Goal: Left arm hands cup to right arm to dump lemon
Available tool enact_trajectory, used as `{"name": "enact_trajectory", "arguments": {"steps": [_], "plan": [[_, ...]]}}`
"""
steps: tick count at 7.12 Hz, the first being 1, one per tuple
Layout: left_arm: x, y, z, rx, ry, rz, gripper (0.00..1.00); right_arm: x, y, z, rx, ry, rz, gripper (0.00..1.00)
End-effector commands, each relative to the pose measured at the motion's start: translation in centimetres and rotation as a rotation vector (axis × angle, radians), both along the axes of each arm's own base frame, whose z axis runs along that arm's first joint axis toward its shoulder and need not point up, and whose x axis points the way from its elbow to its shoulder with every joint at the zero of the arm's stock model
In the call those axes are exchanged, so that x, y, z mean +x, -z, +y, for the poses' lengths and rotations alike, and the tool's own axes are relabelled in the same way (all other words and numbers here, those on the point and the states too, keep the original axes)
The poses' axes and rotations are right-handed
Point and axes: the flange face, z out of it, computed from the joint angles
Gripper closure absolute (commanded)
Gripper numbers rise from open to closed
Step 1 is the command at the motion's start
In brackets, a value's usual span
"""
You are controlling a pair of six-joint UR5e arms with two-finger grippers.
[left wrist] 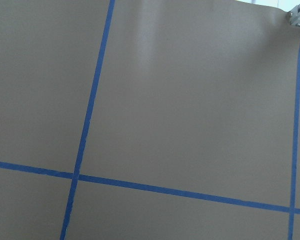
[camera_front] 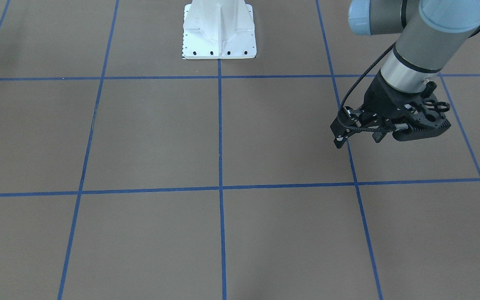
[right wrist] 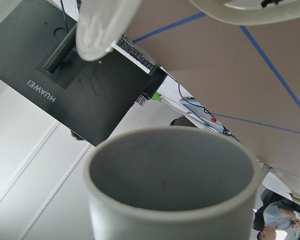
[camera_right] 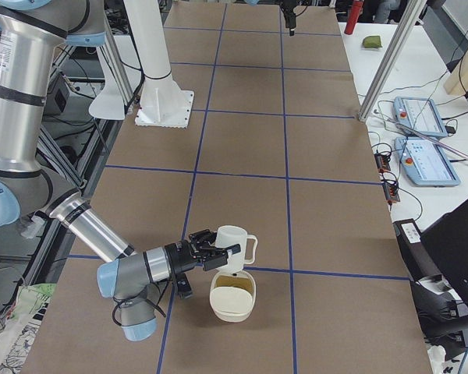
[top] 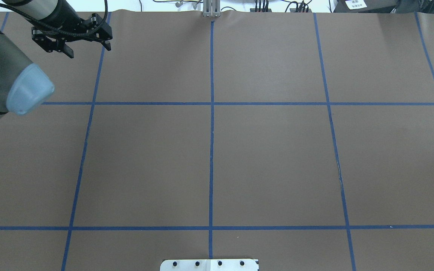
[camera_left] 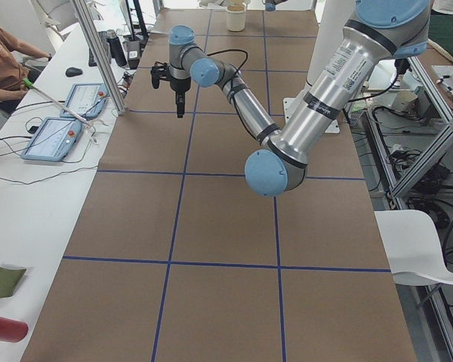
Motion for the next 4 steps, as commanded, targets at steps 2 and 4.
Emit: {"name": "enact_trajectory", "arguments": {"steps": [2, 4], "plan": [[0.01, 0.05, -0.03, 0.001, 0.001, -0.001, 0.0, -0.07, 0.3, -0.13, 0.077, -0.022, 0.112, 0.78], [0.01, 0.05, -0.03, 0.0, 0.002, 0.0, 0.0, -0.11, 0.52, -0.38, 0.142, -0.053, 0.249, 0.78]]}}
